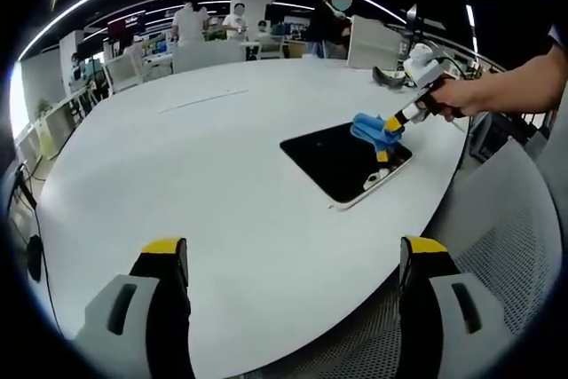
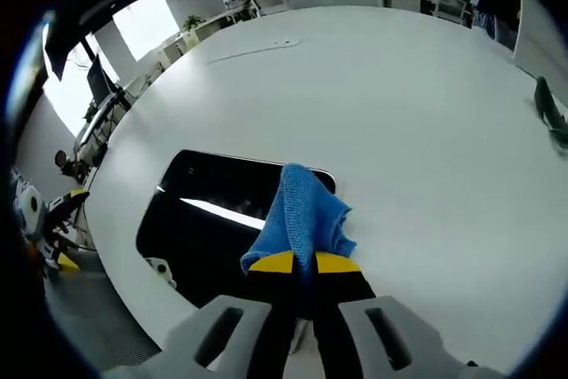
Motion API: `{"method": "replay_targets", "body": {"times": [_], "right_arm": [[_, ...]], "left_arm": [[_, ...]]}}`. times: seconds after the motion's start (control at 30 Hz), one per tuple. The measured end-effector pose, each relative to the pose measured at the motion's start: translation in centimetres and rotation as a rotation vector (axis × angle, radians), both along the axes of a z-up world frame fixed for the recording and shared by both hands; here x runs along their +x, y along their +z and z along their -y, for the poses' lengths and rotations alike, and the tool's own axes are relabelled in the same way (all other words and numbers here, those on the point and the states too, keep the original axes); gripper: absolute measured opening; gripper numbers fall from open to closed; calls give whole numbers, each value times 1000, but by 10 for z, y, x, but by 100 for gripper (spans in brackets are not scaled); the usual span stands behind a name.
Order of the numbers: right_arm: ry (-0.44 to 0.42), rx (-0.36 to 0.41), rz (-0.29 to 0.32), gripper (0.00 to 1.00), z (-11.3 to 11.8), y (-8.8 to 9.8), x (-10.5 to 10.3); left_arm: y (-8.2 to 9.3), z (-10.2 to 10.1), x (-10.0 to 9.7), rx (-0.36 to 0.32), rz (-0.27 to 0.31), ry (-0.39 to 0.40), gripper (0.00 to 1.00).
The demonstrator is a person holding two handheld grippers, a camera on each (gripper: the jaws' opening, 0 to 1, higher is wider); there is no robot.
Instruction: Wipe the mirror surface with the cleaning cloth until all visible marks leave the cleaned area.
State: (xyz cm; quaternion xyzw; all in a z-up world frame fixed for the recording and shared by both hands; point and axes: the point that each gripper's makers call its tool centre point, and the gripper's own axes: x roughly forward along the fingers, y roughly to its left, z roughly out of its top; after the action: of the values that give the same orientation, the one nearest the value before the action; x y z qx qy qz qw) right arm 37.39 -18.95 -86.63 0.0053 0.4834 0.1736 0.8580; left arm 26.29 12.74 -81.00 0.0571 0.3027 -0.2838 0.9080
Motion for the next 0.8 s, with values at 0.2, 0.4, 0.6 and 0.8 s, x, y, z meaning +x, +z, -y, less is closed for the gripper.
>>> {"method": "replay_targets", "body": {"times": [0.2,0.4,0.6,0.8], "right_arm": [[4,-10,-1,0,-1,-3,-1],[-24,4,-1,1,-1,-1,-4],[-39,14,-5,1,-1,-1,-14],[-67,23,-8,1,-2,0,-22]], "left_arm": [[0,-1,0,6,0,-2,99],[0,-1,0,9,3,-3,98],[2,0,2,13,19,-9,99],[2,0,2,11,16,-9,99]]}}
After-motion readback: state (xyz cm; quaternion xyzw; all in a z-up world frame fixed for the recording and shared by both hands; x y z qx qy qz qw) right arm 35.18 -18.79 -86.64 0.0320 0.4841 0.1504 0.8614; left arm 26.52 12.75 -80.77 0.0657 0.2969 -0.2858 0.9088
